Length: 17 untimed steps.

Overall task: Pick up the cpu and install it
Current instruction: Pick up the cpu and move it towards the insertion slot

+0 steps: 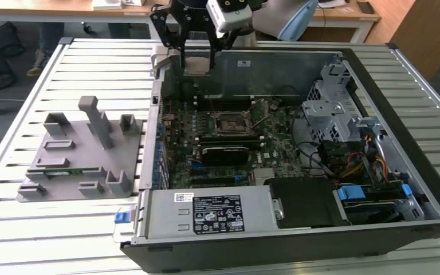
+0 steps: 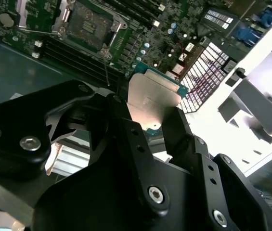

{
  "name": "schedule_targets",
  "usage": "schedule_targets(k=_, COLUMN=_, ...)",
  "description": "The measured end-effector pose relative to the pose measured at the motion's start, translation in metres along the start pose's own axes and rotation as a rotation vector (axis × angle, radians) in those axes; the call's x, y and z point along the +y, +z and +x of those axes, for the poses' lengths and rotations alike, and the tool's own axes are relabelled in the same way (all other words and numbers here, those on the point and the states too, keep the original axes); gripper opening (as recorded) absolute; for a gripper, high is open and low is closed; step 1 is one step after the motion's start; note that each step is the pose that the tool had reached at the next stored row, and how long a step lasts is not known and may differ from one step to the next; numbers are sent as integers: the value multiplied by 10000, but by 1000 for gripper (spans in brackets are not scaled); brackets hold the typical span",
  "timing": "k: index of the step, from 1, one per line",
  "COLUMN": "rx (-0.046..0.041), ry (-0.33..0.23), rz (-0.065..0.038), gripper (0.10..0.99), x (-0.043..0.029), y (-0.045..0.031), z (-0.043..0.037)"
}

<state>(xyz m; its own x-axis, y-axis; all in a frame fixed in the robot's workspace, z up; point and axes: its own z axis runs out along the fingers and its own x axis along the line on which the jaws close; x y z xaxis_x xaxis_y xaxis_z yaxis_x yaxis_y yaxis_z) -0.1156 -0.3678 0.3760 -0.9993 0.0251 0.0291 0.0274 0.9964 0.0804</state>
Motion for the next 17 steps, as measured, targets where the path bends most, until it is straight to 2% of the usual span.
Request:
schedule_targets(k=4, rx=-31, ry=-2, rz=-1, gripper=525, x=60, y=13, z=-137)
schedule_targets(k=17, rx=-124, ry=-10, rz=-2, gripper=525, x=148, y=45, z=-648)
